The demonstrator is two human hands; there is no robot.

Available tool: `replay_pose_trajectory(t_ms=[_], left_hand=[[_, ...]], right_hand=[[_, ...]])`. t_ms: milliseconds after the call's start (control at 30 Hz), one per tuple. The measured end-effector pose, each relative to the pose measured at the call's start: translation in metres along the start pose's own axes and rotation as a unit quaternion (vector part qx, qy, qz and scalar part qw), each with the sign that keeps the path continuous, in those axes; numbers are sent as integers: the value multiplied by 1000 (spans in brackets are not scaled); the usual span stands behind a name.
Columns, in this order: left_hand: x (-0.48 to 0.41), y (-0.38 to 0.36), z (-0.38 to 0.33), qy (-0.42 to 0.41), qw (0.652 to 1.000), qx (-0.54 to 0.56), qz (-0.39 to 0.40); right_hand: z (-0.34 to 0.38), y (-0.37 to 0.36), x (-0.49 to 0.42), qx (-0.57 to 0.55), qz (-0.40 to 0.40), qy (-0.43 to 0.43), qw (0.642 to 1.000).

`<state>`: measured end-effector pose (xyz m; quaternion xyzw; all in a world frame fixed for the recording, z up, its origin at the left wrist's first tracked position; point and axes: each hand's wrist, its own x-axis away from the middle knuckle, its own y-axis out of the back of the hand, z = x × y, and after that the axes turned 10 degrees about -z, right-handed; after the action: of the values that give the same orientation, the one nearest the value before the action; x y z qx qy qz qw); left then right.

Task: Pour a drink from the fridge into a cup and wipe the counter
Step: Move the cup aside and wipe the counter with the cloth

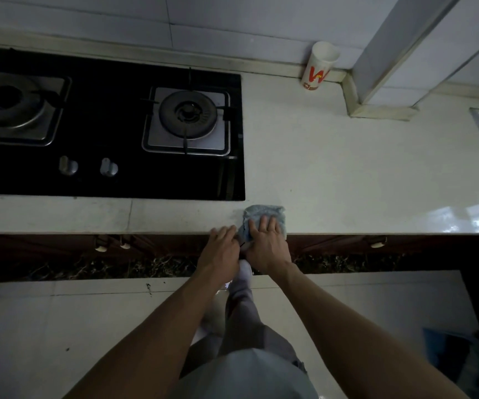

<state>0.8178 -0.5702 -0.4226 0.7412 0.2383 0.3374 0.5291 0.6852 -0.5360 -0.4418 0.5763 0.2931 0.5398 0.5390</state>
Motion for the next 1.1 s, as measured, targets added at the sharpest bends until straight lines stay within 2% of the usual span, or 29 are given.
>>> replay_pose_trajectory(t_ms=[333,467,667,833,933,1100], left_hand=[[-7,10,3,-4,997,60,-47],[-16,12,6,12,997,71,-38],[-37,18,10,33,995,90,-33],[-64,25,14,42,993,87,-60],[-83,32,13,29,994,73,-77],[-115,40,7,17,995,76,-62]], right_hand=[[1,5,-13,20,2,12,1000],[-3,16,-39,12,11,15,1000],[-10,36,-87,7,7,33,999],[-16,51,-132,22,12,47,999],[-19,64,-170,20,7,55,998],[-26,83,-247,36,-6,83,996]])
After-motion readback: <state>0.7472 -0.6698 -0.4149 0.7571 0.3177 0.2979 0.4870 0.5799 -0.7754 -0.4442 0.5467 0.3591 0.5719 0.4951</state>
